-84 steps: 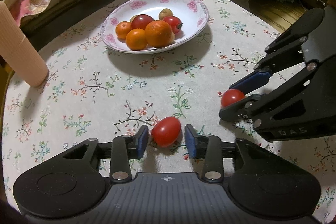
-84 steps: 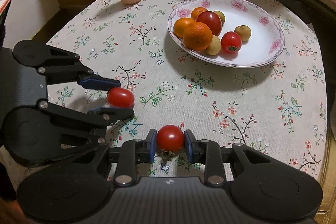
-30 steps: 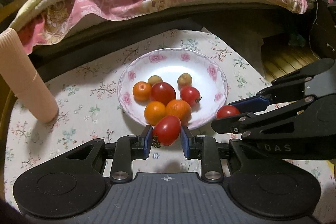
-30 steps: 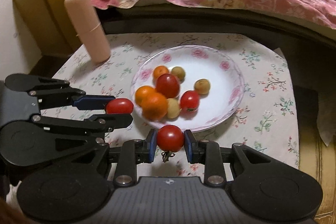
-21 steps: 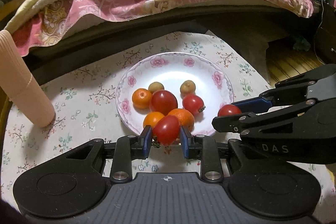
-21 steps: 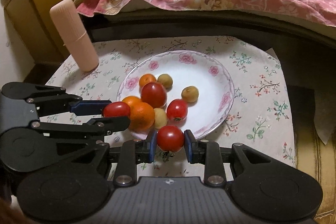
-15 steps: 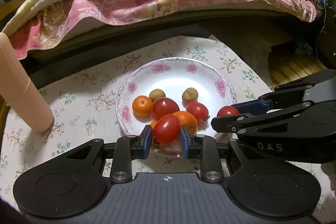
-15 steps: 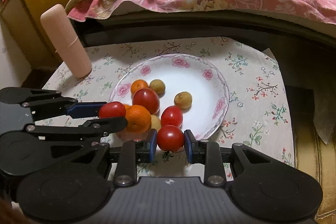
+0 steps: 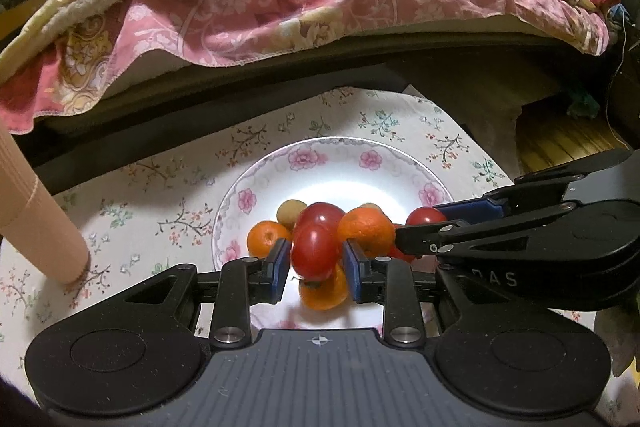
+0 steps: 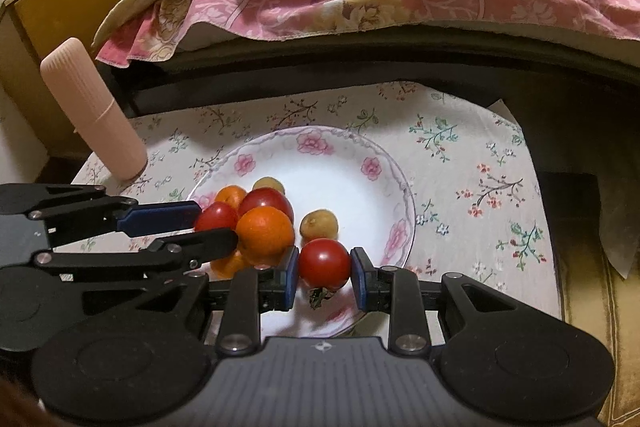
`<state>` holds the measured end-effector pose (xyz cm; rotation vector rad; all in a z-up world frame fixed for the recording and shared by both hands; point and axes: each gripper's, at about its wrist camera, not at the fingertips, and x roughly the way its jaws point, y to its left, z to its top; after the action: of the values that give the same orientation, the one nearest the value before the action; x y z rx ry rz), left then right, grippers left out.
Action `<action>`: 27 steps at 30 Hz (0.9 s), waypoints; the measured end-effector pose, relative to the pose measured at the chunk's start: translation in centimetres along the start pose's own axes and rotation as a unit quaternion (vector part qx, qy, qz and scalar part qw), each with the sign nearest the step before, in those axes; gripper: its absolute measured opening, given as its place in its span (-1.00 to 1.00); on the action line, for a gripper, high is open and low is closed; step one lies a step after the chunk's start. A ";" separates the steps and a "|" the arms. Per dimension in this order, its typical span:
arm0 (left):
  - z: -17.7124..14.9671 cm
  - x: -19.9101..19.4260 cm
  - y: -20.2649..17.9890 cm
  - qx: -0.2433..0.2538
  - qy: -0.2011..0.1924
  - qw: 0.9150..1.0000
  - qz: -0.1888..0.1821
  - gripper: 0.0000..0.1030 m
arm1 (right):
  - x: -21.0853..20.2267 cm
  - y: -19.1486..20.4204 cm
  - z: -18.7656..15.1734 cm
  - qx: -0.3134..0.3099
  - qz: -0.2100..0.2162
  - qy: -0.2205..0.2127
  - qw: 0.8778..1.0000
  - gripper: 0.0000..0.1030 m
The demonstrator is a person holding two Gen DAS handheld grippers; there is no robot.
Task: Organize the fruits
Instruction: 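Carry both cherry tomatoes over the white plate, then lower the tomatoes into the plate and open the left then right tool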
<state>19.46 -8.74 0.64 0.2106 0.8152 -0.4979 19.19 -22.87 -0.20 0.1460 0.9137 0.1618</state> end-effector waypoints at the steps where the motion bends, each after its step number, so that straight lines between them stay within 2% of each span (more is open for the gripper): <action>1: 0.1 0.1 0.0 -0.002 0.000 1.000 -0.001 -0.26 | 0.0 0.0 0.1 0.000 -0.002 -0.001 1.000 -0.40; 8: 0.4 0.5 0.1 -0.007 -0.001 1.000 0.002 -0.16 | 0.3 -0.7 0.5 0.015 -0.003 -0.005 1.000 -0.38; 13: 0.4 0.6 0.4 -0.012 0.001 1.000 0.005 -0.02 | 0.3 -0.7 0.5 0.018 -0.003 -0.006 1.000 -0.38; 27: 0.6 0.4 0.7 -0.010 0.001 1.000 0.017 0.14 | 0.3 -0.7 0.6 0.019 -0.004 -0.005 1.000 -0.38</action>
<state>20.45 -8.47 0.70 0.2070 0.8177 -0.4573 19.89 -23.55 -0.19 0.1778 0.9069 0.1363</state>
